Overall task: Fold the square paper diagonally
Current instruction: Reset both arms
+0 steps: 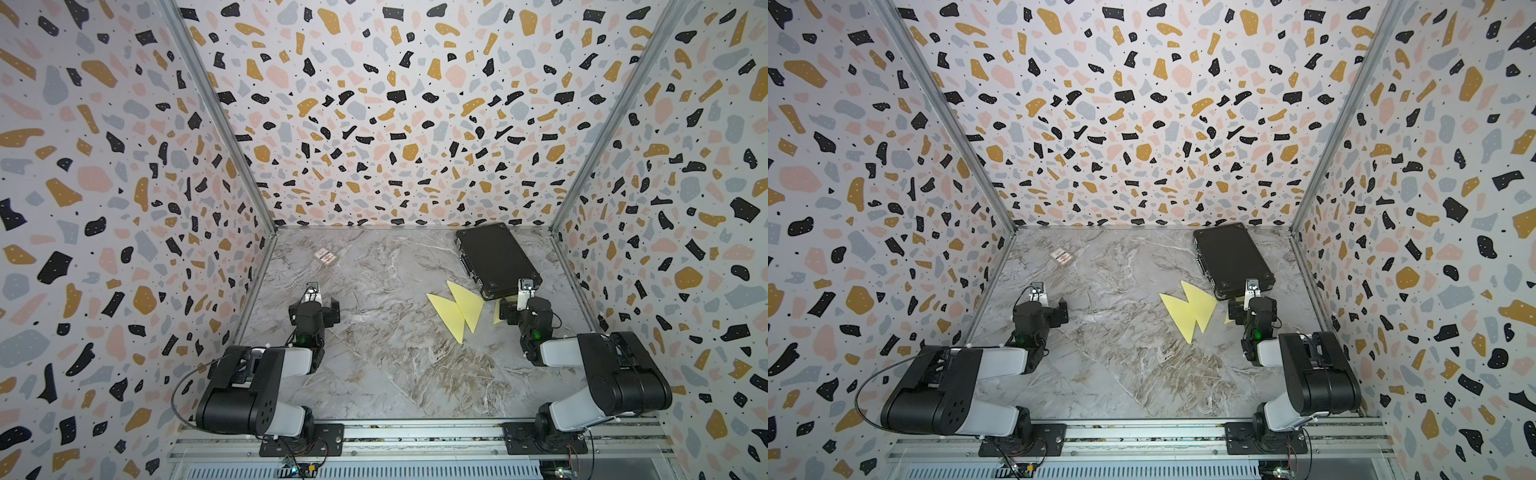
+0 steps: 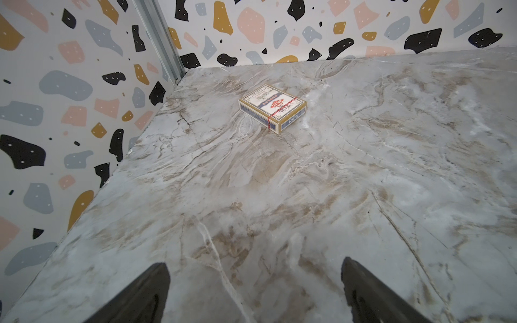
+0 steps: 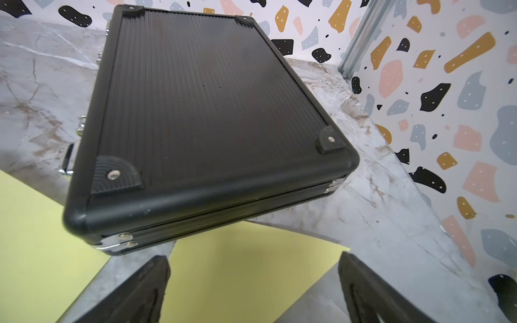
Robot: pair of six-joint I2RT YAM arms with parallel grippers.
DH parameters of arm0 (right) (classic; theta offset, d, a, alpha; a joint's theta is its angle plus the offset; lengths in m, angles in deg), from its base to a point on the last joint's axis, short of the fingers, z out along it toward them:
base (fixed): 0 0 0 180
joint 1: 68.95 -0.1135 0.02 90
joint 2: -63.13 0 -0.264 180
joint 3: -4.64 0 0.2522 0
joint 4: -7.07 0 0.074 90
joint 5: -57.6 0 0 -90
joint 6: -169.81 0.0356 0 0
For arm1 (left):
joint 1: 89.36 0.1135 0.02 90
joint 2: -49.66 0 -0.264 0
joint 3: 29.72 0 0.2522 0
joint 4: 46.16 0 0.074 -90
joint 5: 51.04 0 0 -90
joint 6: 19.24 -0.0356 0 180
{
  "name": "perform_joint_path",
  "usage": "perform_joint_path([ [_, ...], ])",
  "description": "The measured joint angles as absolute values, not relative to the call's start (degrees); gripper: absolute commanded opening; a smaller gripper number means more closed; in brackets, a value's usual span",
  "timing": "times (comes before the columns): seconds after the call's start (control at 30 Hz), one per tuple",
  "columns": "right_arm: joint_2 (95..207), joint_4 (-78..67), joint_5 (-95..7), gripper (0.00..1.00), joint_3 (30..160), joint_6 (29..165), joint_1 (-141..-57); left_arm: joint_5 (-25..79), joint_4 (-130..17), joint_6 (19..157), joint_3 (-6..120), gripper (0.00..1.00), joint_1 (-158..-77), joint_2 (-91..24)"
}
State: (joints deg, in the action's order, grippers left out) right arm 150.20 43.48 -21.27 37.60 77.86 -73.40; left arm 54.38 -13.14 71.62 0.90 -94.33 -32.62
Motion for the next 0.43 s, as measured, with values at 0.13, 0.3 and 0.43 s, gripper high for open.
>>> perform_joint_path([
  [0.13, 150.2, 43.5, -21.3, 0.99, 37.6, 77.9, -73.4, 54.4, -13.1, 71.6, 0.9, 0.99, -94.3, -32.6],
  [0.3, 150.2, 43.5, -21.3, 0.99, 37.6, 77.9, -73.4, 54.2, -13.2, 71.6, 0.9, 0.99, -94.3, -32.6],
  [0.43, 150.2, 43.5, -21.2, 0.99, 37.6, 77.9, -73.4, 52.2, -13.2, 72.0, 1.2, 0.99, -93.0, -32.6],
])
